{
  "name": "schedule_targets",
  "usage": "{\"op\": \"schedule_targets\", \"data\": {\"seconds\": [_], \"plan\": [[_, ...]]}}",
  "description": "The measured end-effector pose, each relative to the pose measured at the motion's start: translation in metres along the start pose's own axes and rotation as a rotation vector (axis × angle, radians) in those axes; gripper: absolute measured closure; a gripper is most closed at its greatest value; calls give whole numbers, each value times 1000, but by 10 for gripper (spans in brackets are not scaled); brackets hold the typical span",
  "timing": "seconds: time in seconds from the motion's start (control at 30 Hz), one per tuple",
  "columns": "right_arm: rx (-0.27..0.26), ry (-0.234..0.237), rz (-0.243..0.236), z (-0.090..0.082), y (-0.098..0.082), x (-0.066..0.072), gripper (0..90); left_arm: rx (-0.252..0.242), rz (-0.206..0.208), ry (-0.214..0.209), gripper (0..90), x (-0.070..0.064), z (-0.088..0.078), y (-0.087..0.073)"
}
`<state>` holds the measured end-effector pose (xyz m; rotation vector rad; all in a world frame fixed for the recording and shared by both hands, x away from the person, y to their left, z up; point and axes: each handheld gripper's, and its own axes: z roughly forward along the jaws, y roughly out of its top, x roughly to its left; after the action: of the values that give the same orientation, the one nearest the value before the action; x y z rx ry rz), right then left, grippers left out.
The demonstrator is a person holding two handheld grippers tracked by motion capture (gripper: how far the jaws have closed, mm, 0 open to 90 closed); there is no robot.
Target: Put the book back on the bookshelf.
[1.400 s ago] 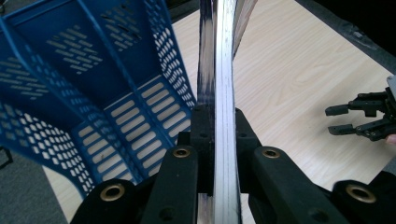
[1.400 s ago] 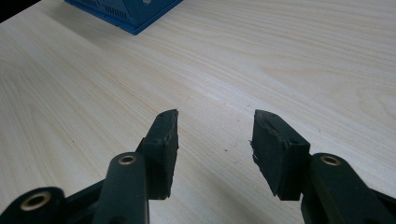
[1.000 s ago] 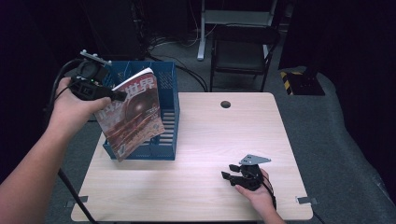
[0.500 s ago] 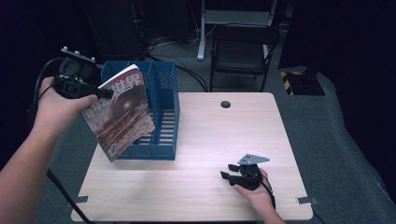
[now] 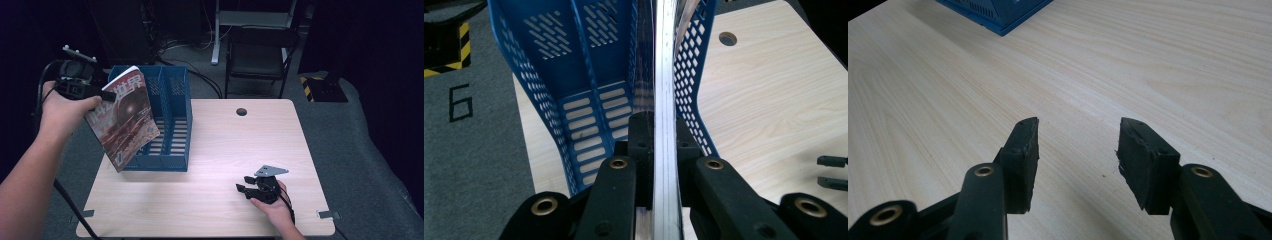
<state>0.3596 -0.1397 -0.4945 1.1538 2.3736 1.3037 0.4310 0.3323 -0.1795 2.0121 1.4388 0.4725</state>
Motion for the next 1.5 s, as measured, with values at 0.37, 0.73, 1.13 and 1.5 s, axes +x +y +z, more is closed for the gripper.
{"op": "schedule_targets", "data": {"seconds": [0.37, 0.73, 1.13, 1.5], "plan": [[5, 8, 2, 0, 0, 0, 506, -7, -29, 23, 840, 6, 11, 7], [-1, 4, 1, 0, 0, 0, 507, -10, -38, 51, 840, 5, 22, 19], [-2, 6, -3, -1, 0, 0, 506, -46, -82, 81, 840, 3, 36, 30], [-2, 9, -5, -1, 0, 0, 507, -49, -106, 78, 840, 5, 47, 36]]}}
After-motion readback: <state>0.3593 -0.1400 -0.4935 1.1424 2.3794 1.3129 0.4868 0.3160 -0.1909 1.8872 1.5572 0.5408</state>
